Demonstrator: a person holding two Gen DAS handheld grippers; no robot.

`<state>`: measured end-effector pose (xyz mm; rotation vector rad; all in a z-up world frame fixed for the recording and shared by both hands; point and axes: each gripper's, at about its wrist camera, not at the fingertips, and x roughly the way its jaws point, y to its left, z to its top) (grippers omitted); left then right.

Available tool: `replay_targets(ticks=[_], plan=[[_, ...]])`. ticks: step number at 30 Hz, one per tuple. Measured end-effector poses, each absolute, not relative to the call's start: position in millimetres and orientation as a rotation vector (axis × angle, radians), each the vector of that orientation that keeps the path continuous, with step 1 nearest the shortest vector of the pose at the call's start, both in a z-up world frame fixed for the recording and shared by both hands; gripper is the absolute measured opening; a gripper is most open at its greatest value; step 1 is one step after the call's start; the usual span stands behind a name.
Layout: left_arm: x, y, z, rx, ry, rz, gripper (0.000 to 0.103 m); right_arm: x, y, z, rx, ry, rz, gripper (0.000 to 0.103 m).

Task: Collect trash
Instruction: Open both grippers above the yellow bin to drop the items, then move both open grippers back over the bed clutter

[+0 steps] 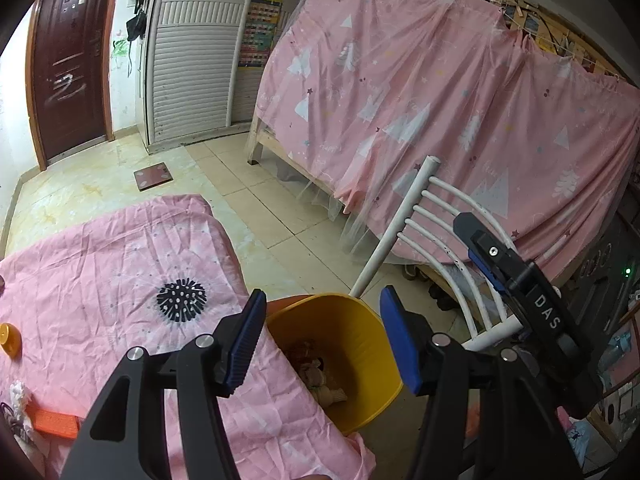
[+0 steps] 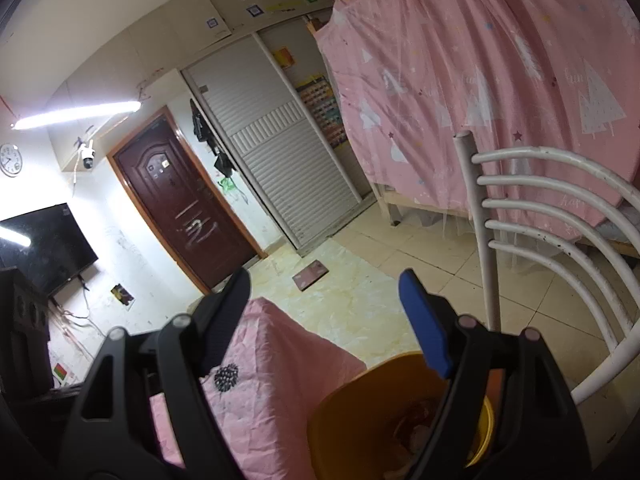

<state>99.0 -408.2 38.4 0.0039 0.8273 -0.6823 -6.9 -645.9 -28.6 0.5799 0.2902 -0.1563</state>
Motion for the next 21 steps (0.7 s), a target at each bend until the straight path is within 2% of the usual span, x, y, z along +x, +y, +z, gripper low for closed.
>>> replay_targets(ticks=[13, 17, 21], plan=[[88.4, -374.5, 55.7, -0.029, 0.78, -0.653, 0.053, -1.7, -625.1, -25.1, 0.549, 0.299, -0.104, 0.074], [87.4, -349.7, 59.2, -0.044, 0.765, -0.609, 0.053, 4.2, -608.9, -22.4, 0.525, 0.31, -0.066, 0.081], [85.4, -323.4, 61.6, -0.047, 0.749, -0.561, 0.054, 12.1, -583.1, -18.7, 0.478, 0.329, -0.022, 0.082]])
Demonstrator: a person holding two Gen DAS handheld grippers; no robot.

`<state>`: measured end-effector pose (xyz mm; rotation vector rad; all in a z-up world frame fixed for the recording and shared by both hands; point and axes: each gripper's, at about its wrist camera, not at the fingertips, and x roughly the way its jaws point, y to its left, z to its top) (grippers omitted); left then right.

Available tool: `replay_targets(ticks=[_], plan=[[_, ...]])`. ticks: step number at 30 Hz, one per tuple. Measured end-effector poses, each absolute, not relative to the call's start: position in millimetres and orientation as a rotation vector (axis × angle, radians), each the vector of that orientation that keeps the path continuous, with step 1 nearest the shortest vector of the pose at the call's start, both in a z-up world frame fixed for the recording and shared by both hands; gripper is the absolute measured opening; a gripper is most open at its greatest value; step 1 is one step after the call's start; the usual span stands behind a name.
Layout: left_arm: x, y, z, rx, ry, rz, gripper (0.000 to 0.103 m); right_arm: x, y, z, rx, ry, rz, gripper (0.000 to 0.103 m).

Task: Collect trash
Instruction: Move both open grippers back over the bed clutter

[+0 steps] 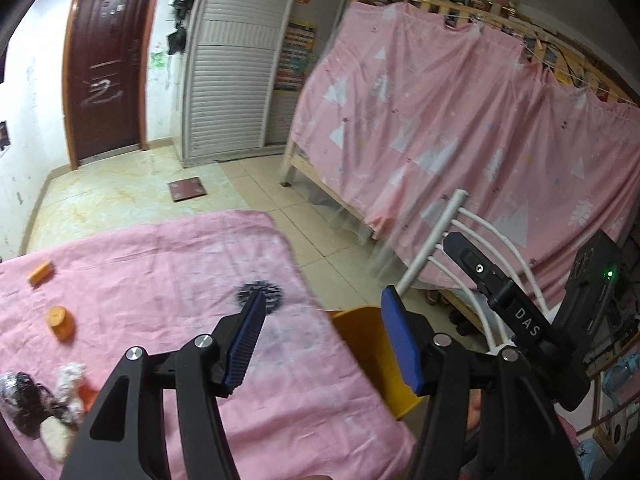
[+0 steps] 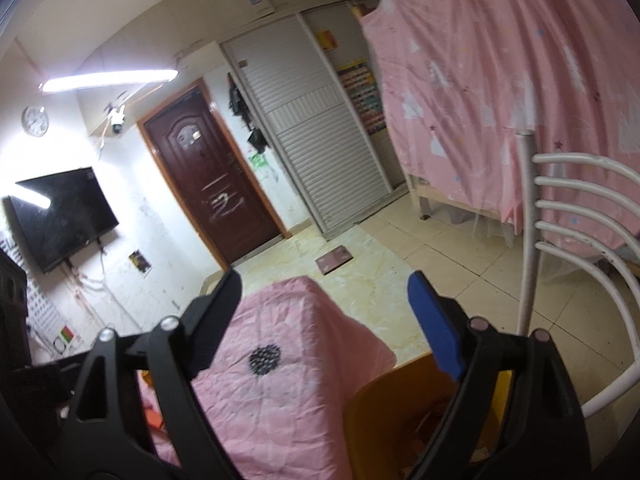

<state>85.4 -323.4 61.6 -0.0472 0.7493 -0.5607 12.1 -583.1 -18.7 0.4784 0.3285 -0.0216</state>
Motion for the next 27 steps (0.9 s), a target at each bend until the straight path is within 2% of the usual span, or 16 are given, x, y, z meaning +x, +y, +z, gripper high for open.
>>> replay_targets(ticks=[10, 27], plan=[[84.0, -249.5, 68.7, -0.049, 0.715, -0.415, 0.06, 33.9, -511.0, -19.4, 0.356, 0.4, 0.096, 0.085], [80.7, -146.3, 72.6, -0.057, 0.679, -0.245, 0.061, 56.4, -408.9, -34.4, 0.227, 0.523, 0.325, 0.086]])
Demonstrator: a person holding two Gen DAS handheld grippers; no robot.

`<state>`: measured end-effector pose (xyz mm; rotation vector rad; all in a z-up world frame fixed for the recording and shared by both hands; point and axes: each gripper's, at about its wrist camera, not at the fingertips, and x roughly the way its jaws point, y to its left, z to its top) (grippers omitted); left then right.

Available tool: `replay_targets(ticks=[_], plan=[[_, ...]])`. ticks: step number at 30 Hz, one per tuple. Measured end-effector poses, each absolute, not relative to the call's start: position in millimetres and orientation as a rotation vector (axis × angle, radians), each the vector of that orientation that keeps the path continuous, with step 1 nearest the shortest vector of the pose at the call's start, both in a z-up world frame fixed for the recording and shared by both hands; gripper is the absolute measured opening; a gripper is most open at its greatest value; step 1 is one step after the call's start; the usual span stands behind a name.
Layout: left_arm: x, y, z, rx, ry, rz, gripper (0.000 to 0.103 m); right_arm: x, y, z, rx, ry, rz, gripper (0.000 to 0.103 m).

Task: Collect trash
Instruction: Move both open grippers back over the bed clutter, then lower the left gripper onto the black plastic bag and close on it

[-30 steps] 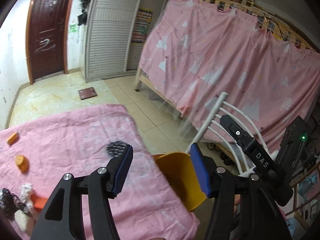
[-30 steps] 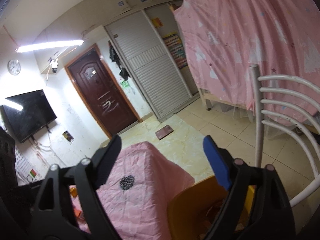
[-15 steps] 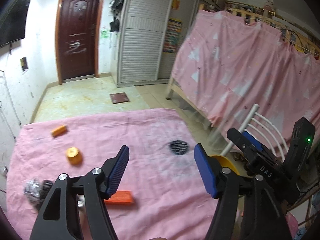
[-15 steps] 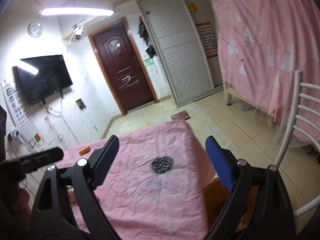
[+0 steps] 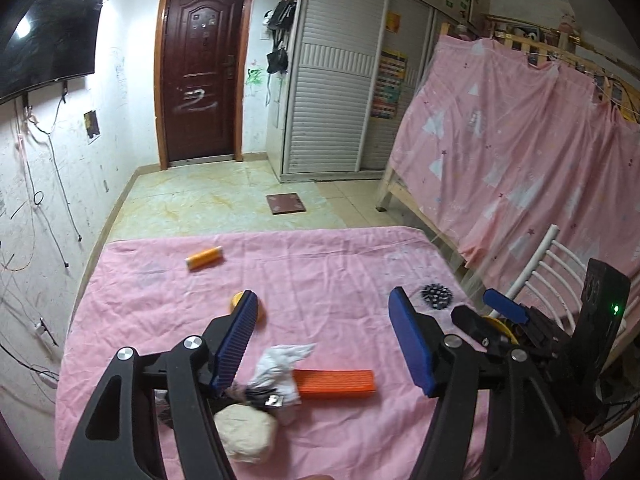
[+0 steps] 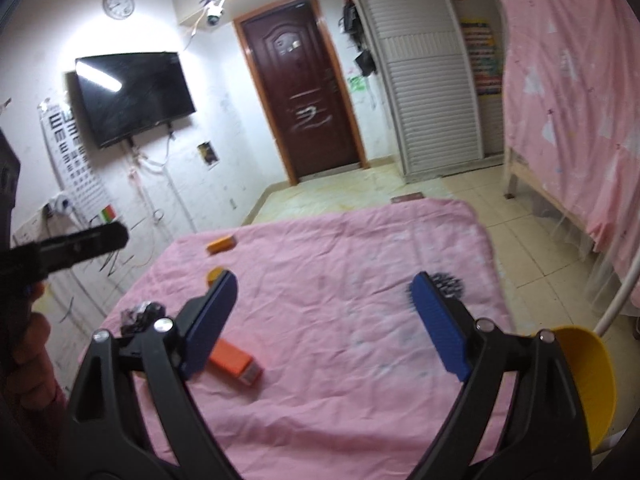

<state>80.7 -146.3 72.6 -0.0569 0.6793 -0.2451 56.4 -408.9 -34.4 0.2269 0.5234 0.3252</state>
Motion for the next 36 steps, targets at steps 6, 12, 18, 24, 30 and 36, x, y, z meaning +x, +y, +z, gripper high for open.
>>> replay_targets(ticks=[6, 12, 18, 24, 30, 36], plan=[[84.4, -121.8, 60.2, -0.052, 0.704, -0.205, 0.061, 59.4, -378.5, -44.6, 0.2, 0.565, 0.392, 0.086], [93.8, -89.1, 42.0, -0.088, 0.75, -0.144, 0.061, 64.2, -352.1, -53.7, 0.163, 0.607, 0.439, 0.086], [104.3, -73.5, 20.6, -0.106, 0.817, -0.13, 0.061, 66.9, -329.9, -61.3, 0.149, 0.638, 0.484, 0.086], [112.6, -66.4, 2.9, -0.128, 0.855, -0.124, 0.059, 69.4, -318.4, -66.5, 0.14, 0.659, 0.493, 0.086], [122.4, -65.9, -14.2, -0.144, 0.906, -0.138, 0.048, 73.9, -313.4, -70.3, 0.14, 0.676, 0.486, 0.086], [130.7, -63.1, -37.9, -0.129, 0.969, -0.13, 0.027, 78.1, -305.5, -71.2, 0.122, 0.69, 0.486, 0.086]])
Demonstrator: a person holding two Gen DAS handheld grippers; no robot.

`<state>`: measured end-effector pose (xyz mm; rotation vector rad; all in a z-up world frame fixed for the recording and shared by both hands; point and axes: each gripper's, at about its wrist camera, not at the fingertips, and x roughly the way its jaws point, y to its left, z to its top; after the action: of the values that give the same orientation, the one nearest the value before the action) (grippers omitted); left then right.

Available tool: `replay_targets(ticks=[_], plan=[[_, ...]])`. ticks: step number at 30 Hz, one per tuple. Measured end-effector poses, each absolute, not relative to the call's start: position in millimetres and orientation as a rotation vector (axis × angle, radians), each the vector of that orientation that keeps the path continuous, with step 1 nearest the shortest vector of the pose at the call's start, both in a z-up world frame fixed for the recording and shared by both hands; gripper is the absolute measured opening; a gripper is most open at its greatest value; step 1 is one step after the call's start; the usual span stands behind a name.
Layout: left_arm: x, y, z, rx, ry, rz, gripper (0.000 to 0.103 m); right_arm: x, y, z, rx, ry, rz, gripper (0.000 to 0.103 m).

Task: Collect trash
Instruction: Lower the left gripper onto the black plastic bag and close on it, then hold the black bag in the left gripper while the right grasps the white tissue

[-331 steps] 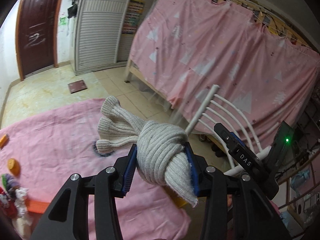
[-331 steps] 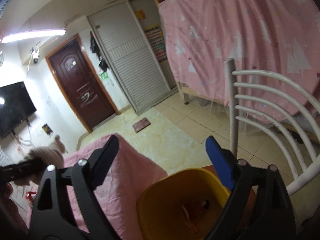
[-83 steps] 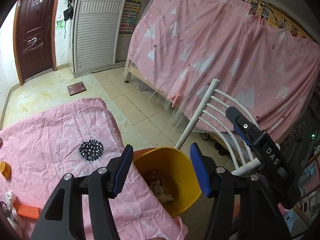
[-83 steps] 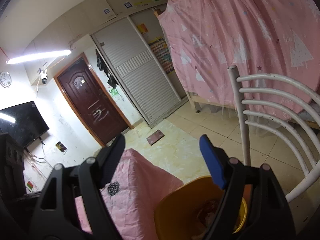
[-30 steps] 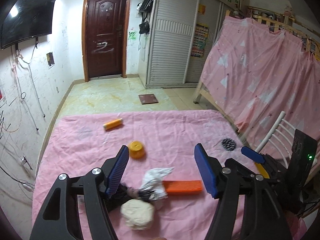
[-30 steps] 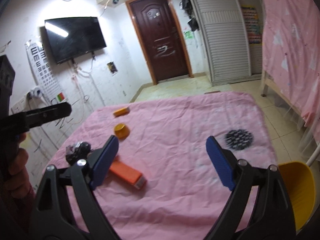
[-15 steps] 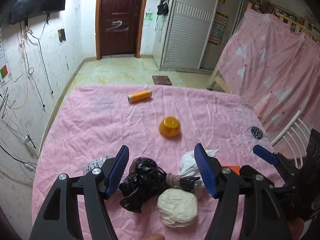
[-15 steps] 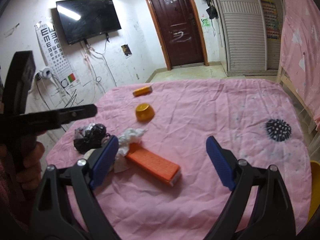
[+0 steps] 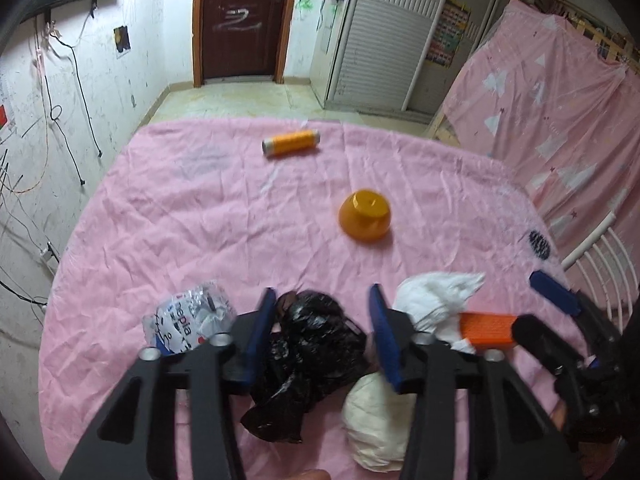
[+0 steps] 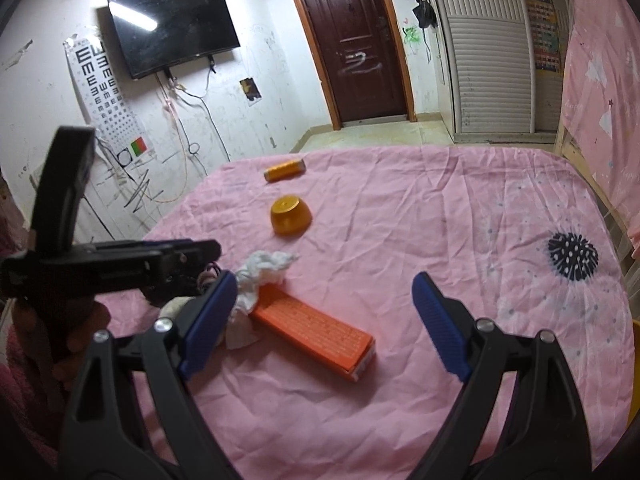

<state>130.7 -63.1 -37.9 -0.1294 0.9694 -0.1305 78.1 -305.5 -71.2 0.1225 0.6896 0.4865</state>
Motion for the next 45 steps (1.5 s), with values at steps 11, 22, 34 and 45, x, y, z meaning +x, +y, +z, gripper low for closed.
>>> replay_targets(ticks=[11, 22, 34, 45], plan=[[122.5, -45.7, -22.4, -0.17, 0.887, -0.146, 0.014, 88.8, -278.9, -71.3, 0.074, 0.712, 0.512, 0.086], [110.3, -20.2, 5.1, -0.239, 0.788, -0.164, 0.014, 101.3, -246.0, -72.5, 0.008, 0.74, 0.524, 0.082], [107.1, 1.4, 0.7, -0.284, 0.786, -0.154, 0.014, 109.3, -219.4, -81.0, -0.044, 0.809, 0.549, 0.019], [100.1, 7.7, 4.8, -0.306, 0.771, -0.14, 0.014, 98.5, -225.6, -41.9, 0.034, 0.699, 0.592, 0.017]])
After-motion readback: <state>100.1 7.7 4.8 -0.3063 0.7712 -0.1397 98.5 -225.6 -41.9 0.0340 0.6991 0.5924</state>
